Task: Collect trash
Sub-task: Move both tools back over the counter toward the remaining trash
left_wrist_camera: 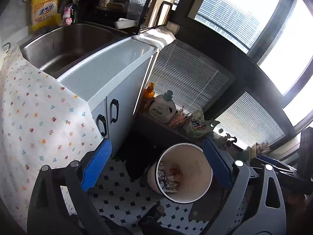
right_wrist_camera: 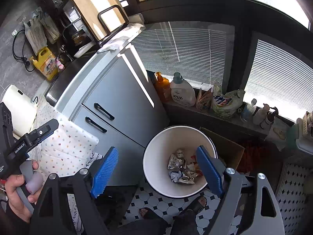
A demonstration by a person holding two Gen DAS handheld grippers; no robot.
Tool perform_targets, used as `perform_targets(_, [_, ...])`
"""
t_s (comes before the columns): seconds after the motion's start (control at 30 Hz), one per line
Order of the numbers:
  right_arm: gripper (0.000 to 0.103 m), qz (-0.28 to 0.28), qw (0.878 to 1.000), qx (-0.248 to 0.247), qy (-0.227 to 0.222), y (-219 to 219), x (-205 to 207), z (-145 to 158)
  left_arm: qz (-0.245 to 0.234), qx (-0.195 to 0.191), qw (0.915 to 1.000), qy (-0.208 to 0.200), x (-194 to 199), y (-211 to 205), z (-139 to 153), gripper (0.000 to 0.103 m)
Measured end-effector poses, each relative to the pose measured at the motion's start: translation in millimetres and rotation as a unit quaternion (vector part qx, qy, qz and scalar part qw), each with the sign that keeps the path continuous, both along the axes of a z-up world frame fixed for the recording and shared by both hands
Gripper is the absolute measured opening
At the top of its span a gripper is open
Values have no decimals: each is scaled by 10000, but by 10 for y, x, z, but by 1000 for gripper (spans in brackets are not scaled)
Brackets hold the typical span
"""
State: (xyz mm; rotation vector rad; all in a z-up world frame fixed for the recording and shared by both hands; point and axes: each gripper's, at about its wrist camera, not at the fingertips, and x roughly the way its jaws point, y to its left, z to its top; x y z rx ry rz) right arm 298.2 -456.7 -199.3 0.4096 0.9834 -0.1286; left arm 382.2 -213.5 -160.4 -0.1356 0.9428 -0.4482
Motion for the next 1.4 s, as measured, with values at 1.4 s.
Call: perform_targets(1.4, [78, 3041, 9497, 383, -639, 4443, 991, 364, 3407, 14, 9378, -662, -1464, 4513, 367, 92])
